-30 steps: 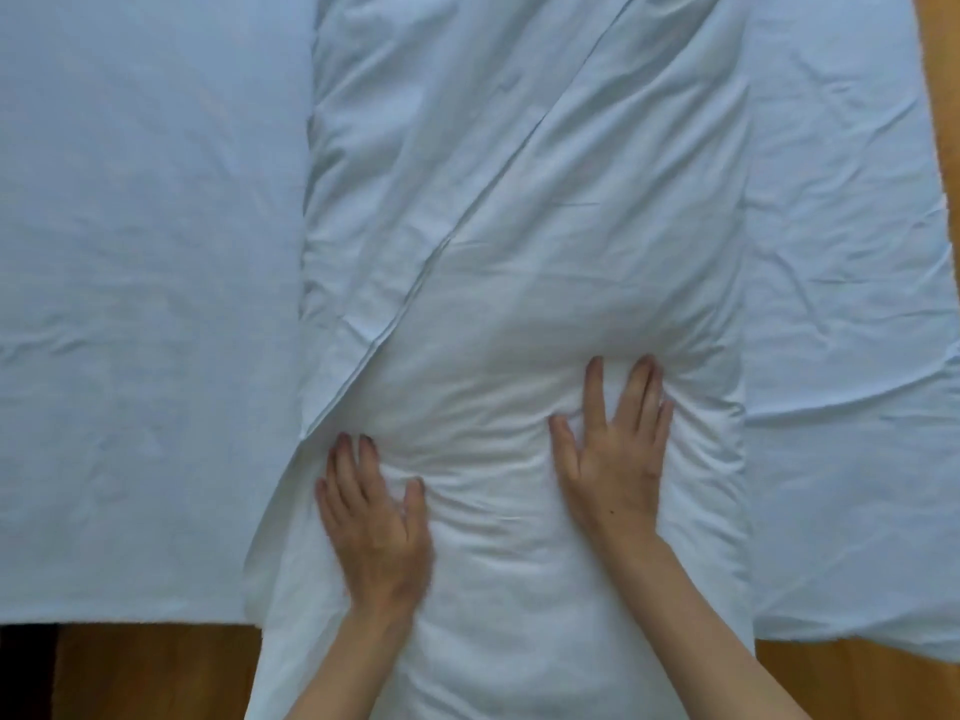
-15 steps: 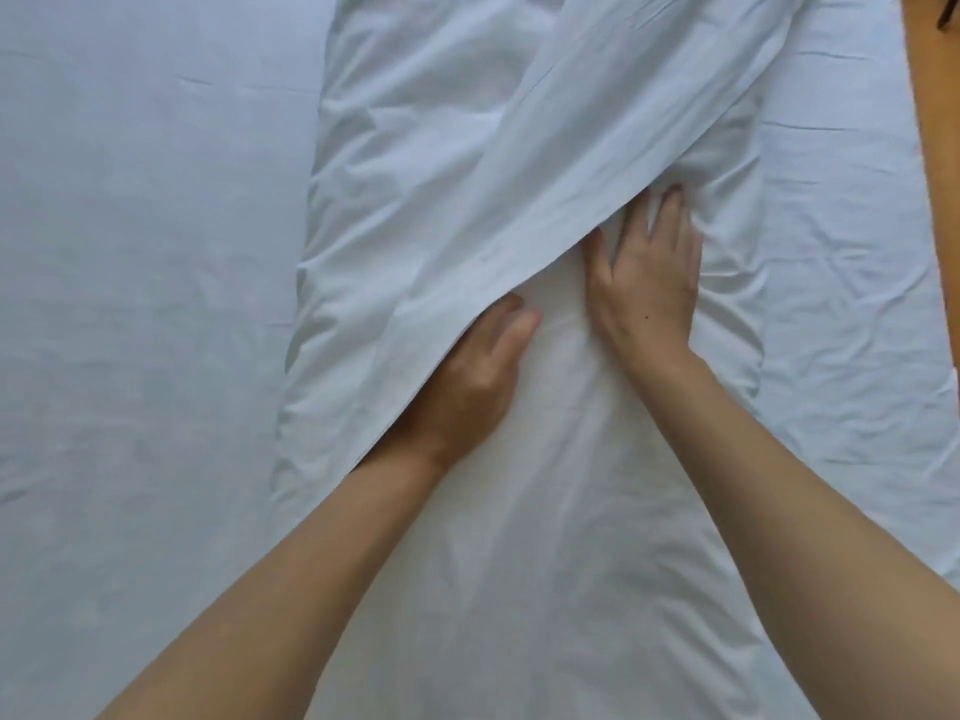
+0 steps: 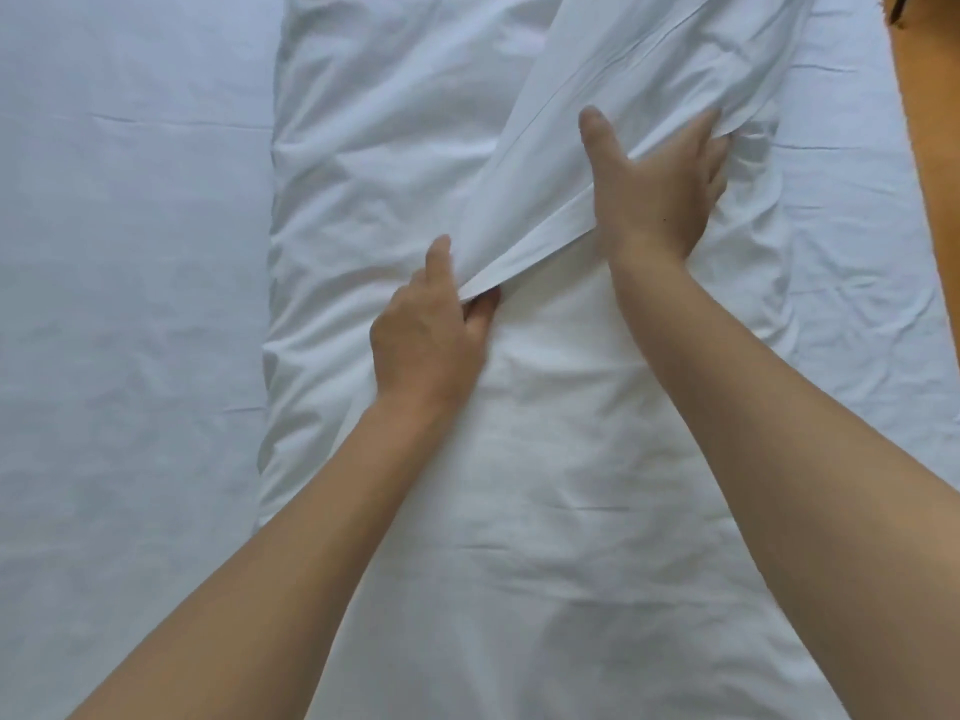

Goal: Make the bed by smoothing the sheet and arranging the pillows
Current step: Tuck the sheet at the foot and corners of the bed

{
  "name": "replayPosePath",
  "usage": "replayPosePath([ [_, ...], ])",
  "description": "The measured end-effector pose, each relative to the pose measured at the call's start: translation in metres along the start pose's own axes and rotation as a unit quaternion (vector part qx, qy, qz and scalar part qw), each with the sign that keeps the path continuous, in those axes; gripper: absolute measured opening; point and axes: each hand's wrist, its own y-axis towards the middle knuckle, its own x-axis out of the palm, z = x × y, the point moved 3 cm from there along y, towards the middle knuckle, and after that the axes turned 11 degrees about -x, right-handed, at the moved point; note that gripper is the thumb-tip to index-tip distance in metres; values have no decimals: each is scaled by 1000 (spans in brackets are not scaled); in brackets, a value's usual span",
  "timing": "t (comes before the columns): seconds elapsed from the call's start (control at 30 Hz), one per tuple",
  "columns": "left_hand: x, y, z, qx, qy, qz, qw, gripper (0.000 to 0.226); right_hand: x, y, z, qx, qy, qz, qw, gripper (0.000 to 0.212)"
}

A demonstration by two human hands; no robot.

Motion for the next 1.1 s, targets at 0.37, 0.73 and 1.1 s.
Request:
replayPosePath([
  [0.37,17,15,24,45,97,-37,994,24,31,29,-12,-64,-251,-41,965,75],
  [0.73,-99,12,6,112,-266,2,957,16,-9,27,-95,-122,174,-86,973,13],
  [1.1,-66,68,-181,-261,-79,-11,962,30,132,-76,-97,-371,-223,-179,883,70],
])
